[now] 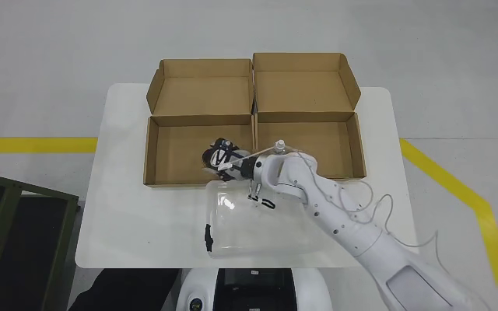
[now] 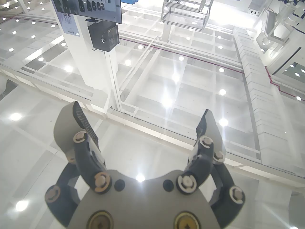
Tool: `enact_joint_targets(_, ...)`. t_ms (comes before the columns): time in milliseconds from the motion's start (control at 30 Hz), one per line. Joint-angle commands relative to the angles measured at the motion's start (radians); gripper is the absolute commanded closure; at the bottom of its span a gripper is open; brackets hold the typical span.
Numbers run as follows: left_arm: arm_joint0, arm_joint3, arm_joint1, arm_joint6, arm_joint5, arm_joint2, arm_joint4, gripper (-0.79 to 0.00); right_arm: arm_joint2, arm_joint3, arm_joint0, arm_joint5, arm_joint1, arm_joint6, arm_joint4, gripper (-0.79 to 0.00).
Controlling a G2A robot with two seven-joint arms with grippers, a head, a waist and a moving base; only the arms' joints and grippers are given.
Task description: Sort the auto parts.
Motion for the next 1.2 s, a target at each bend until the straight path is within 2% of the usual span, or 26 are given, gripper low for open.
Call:
enact_joint_targets(0, 0.0, 0.0, 0.0, 0.0, 0.0, 0.0, 0.0, -0.785, -0.008, 0.012, 0.008, 0.001, -0.006, 0.009, -0.008, 0.0)
enact_joint_targets(433, 0.0, 0.0, 0.0, 0.0, 0.0, 0.0, 0.0, -0.785, -0.032, 0.077, 0.046, -0.011, -0.037, 0.046, -0.037, -0.003)
enact_joint_targets(800, 0.0, 0.0, 0.0, 0.0, 0.0, 0.0, 0.0, -0.785, -0.036, 0.109, 0.058, -0.026, -0.055, 0.076, -0.045, -0.145)
enact_joint_targets(967, 0.0, 0.0, 0.0, 0.0, 0.0, 0.0, 0.0, -0.785, -0.031, 0.12, 0.059, -0.033, -0.06, 0.081, -0.047, -0.296)
enact_joint_targets(1167, 0.0, 0.0, 0.0, 0.0, 0.0, 0.0, 0.0, -0.785, -0.022, 0.125, 0.06, -0.042, -0.064, 0.086, -0.052, -0.317)
